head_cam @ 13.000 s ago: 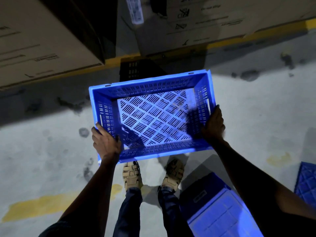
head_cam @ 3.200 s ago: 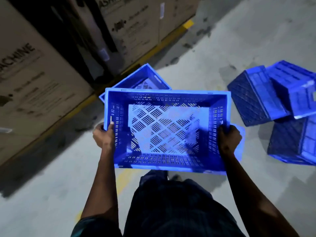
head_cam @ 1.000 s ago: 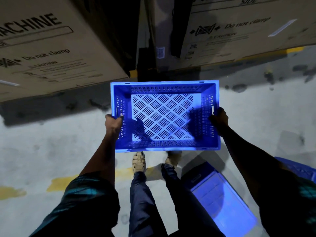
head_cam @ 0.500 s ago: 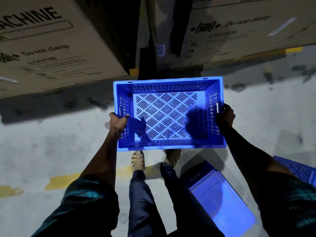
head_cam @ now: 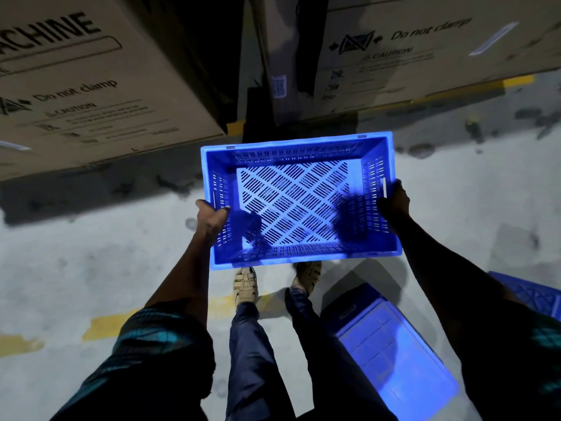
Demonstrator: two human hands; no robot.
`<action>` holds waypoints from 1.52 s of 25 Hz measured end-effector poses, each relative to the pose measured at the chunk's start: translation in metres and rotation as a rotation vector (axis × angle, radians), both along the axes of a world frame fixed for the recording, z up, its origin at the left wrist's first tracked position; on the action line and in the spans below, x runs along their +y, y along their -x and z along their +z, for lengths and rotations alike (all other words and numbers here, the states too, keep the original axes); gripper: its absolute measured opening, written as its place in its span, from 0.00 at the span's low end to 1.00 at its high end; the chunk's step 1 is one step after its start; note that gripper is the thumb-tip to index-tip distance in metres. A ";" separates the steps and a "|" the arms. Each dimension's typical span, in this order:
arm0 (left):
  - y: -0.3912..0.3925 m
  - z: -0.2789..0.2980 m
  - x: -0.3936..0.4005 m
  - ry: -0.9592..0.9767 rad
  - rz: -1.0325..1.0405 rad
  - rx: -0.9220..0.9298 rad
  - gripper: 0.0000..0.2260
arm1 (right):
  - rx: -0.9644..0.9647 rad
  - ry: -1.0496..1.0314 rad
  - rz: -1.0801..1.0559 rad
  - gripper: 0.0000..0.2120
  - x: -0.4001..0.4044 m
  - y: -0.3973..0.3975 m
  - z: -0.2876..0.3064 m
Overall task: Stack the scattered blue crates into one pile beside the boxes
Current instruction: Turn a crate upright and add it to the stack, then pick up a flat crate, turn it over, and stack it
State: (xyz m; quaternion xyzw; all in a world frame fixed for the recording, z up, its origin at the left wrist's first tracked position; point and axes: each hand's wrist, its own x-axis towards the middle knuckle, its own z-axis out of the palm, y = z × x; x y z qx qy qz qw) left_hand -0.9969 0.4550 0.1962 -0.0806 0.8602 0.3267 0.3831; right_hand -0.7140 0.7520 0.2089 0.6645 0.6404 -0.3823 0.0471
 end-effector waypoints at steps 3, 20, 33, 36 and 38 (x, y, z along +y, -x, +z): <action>0.001 -0.003 0.003 -0.044 0.031 -0.009 0.20 | -0.001 0.022 0.025 0.18 0.005 -0.003 -0.003; -0.090 0.004 -0.011 0.253 -0.418 0.396 0.36 | -0.061 -0.025 0.152 0.43 -0.078 -0.071 -0.019; -0.153 0.027 -0.011 -0.140 -0.781 0.056 0.23 | 0.502 0.045 -0.691 0.42 -0.147 -0.082 0.005; -0.160 0.051 -0.006 -0.224 -0.861 0.030 0.20 | 0.479 0.029 -0.682 0.37 -0.186 -0.092 0.049; -0.172 0.075 -0.008 -0.256 -0.923 0.037 0.17 | 0.505 0.042 -0.710 0.32 -0.225 -0.104 0.076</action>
